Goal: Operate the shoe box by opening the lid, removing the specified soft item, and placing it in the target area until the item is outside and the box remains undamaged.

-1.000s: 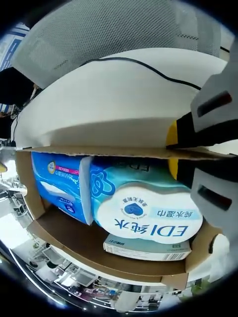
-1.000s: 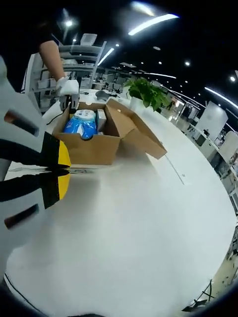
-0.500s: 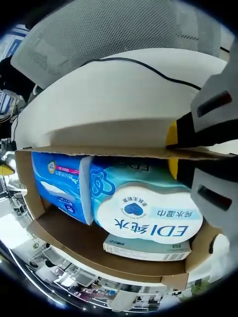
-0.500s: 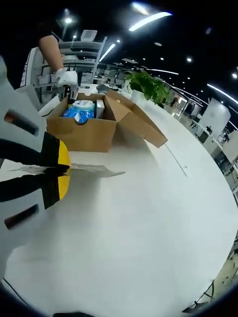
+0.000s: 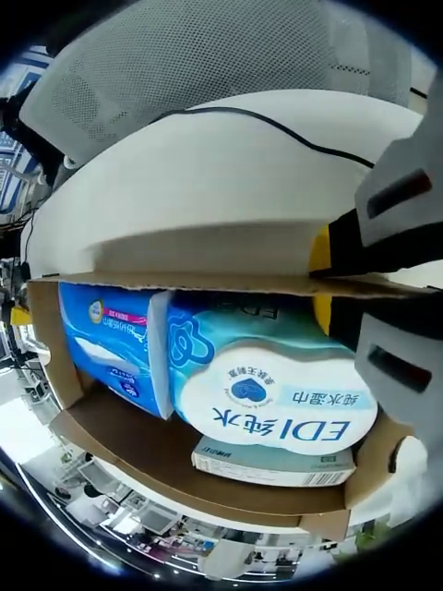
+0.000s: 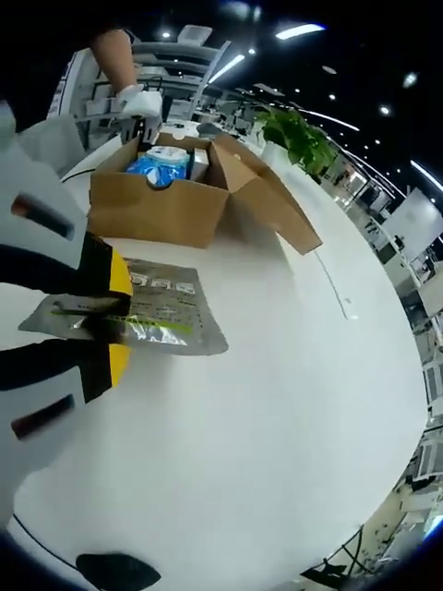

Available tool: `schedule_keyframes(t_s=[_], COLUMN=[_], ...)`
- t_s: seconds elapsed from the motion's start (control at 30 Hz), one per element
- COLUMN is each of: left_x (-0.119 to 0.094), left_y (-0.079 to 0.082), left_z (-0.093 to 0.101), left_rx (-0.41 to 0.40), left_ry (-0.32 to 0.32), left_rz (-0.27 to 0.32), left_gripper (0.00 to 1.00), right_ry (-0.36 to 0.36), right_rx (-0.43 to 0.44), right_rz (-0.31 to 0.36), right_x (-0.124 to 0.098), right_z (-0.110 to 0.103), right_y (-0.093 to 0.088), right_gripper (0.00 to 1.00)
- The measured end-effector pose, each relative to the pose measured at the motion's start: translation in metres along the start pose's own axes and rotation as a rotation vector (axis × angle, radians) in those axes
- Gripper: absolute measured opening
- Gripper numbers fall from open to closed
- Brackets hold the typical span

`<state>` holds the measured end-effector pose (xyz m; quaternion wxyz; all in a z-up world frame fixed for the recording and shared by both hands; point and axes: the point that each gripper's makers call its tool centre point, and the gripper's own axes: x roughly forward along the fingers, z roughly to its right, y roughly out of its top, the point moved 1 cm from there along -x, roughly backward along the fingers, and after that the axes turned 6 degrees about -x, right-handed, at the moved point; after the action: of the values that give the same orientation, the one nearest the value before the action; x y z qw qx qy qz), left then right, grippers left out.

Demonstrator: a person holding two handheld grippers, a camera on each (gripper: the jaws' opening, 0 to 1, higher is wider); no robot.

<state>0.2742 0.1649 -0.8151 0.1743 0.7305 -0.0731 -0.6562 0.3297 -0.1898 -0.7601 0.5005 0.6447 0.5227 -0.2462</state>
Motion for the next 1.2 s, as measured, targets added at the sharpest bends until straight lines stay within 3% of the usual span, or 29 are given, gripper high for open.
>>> schedule_keyframes(t_s=[0.4,1.2], left_x=[0.001,0.002], left_y=[-0.001,0.0], left_z=[0.001,0.003], left_rx=[-0.001,-0.002], left_ry=[0.001,0.001], left_rz=[0.0,-0.002], left_gripper=[0.02,0.02], right_ry=[-0.081,-0.165], right_rx=[-0.042,-0.103], right_rz=[-0.014,-0.057], right_x=[0.008,0.026], right_z=[0.013,0.039], right_y=[-0.004,-0.009], right_gripper=[0.2,0.26])
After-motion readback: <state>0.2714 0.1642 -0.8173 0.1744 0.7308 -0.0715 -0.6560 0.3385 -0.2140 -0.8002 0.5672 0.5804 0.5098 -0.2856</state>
